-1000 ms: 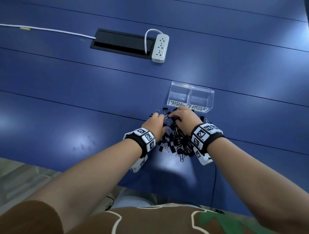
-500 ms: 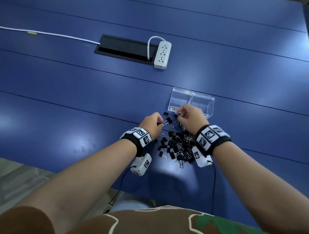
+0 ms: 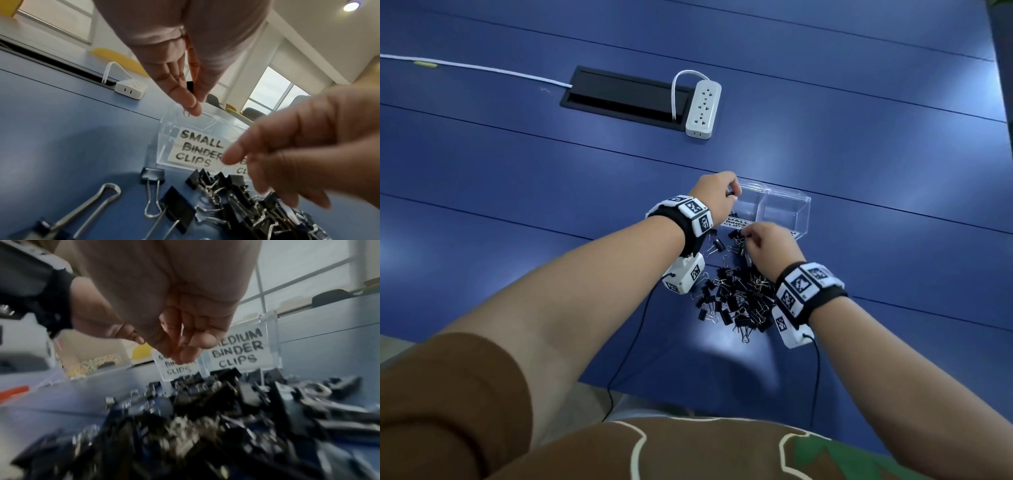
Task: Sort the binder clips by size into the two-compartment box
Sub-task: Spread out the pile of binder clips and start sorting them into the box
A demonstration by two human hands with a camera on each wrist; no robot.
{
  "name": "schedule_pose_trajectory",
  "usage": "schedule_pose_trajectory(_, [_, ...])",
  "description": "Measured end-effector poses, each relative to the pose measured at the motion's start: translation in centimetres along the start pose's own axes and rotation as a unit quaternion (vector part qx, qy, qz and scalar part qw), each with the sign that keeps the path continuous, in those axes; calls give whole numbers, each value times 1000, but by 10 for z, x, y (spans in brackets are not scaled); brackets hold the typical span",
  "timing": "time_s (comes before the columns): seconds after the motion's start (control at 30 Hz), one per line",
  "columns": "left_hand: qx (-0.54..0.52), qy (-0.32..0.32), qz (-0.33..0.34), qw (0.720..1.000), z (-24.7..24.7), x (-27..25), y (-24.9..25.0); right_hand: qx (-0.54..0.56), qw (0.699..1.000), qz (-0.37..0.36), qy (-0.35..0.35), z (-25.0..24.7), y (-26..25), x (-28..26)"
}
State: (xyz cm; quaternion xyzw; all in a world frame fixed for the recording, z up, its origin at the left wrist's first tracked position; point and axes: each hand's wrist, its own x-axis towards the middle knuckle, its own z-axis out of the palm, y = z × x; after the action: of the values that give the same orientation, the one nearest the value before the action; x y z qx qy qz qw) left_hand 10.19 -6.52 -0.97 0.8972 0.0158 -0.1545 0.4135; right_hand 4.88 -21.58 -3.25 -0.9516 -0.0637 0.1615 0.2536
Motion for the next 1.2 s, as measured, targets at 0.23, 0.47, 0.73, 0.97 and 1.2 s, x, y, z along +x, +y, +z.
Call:
schedule_pose_trajectory(0.23, [26, 30, 44, 998, 3, -12, -17, -50, 997, 26, -55, 16, 14, -15])
schedule_pose_trajectory(0.47, [173, -33, 71, 982, 20, -38, -50, -64, 996, 57, -35, 11, 16, -6])
schedule_pose_trajectory(0.73, [316, -73, 87, 942, 33, -39, -68, -78, 995, 30, -48, 18, 17, -7])
schedule_pose_trajectory(0.97, [297, -81, 32, 951, 28, -39, -75, 74, 996, 30, 35, -6, 4, -5])
schedule_pose_trajectory(1.2, [283, -85, 38, 955, 22, -46, -80, 110, 989, 37, 91, -34, -9, 30])
